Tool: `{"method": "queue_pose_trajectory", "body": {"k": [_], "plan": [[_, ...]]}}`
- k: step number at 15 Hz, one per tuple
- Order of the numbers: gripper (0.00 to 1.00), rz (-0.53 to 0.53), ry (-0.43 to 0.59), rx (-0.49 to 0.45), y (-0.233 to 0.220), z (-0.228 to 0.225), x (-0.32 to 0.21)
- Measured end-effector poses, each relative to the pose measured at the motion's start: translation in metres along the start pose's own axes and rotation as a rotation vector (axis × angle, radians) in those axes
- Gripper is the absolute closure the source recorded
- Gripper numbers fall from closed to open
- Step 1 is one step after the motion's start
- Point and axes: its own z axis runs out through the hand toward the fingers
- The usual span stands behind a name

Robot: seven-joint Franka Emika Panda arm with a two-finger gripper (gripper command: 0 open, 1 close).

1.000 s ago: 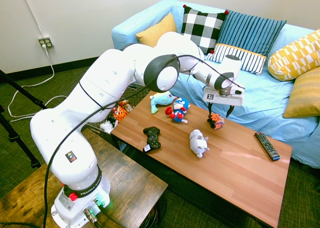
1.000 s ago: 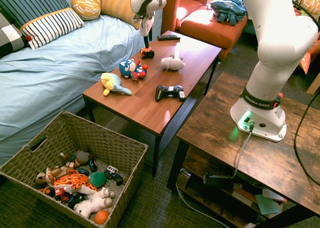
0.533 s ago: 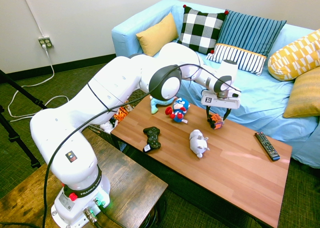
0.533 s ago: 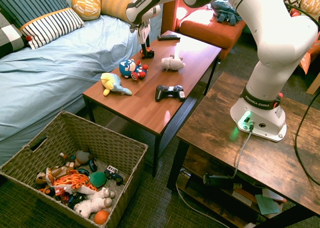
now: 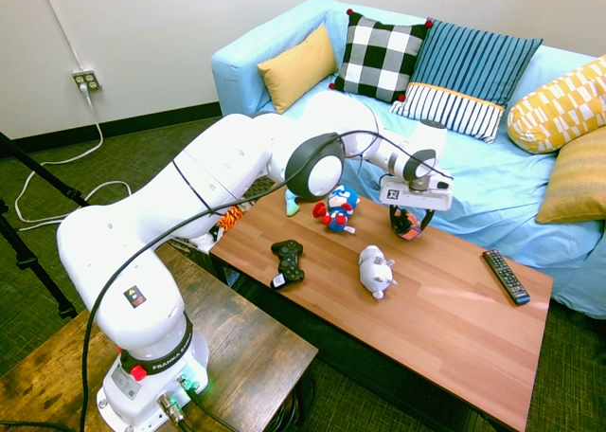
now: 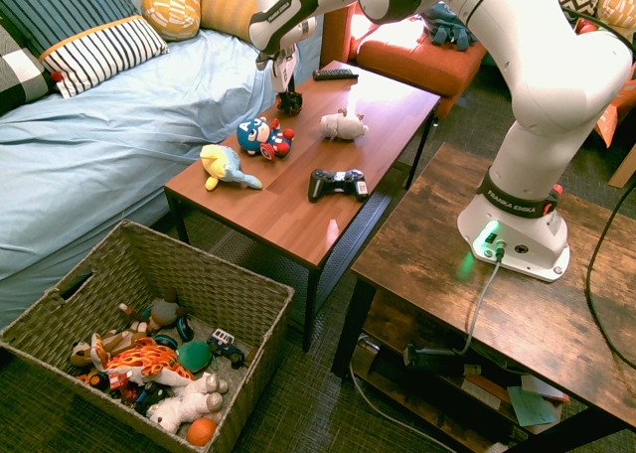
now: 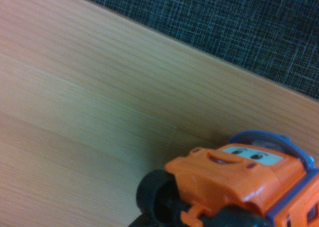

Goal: Put the toy car in the basket

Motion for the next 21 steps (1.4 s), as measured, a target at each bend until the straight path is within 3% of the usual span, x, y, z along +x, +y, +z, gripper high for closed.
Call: {"method": "queue_pose_trajectory", "body": {"k": [6,10,13,16,19,21], "plan": [[1.00,0.010,0.031,0.028,0.004,-0.012,0.000],[1.00,-0.029,0.105,0.143,-0.027,-0.110,-0.016],[1.00,-0.178,0.145,0.160,-0.114,-0.183,-0.058],[1.00,-0.346,0.141,0.087,-0.238,-0.212,-0.142],[1.00,-0.436,0.123,-0.006,-0.364,-0.205,-0.276],[1.00,-0.486,0.111,-0.057,-0.443,-0.189,-0.393]]}}
